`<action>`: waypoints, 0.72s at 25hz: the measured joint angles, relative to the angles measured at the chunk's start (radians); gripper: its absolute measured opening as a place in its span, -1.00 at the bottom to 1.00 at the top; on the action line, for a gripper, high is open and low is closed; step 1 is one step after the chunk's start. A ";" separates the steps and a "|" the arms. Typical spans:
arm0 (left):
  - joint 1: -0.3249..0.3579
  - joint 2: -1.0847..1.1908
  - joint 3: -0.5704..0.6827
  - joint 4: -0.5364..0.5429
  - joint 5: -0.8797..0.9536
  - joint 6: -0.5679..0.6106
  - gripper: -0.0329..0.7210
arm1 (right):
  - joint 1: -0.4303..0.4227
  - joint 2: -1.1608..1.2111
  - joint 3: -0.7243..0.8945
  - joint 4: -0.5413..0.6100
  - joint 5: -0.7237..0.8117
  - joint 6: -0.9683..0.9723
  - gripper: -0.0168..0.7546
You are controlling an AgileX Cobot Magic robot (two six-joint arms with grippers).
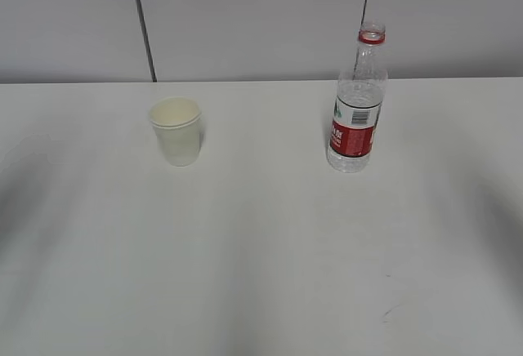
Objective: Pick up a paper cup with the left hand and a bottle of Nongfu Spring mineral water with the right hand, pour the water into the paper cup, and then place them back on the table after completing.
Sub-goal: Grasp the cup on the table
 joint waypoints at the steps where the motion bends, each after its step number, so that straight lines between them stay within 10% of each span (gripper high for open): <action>1: 0.000 0.032 0.001 0.000 -0.043 0.000 -0.28 | 0.000 0.032 0.000 0.001 -0.031 0.000 0.52; 18: -0.001 0.550 0.196 0.213 -0.770 -0.061 -0.28 | 0.000 0.431 0.248 0.005 -0.810 0.036 0.52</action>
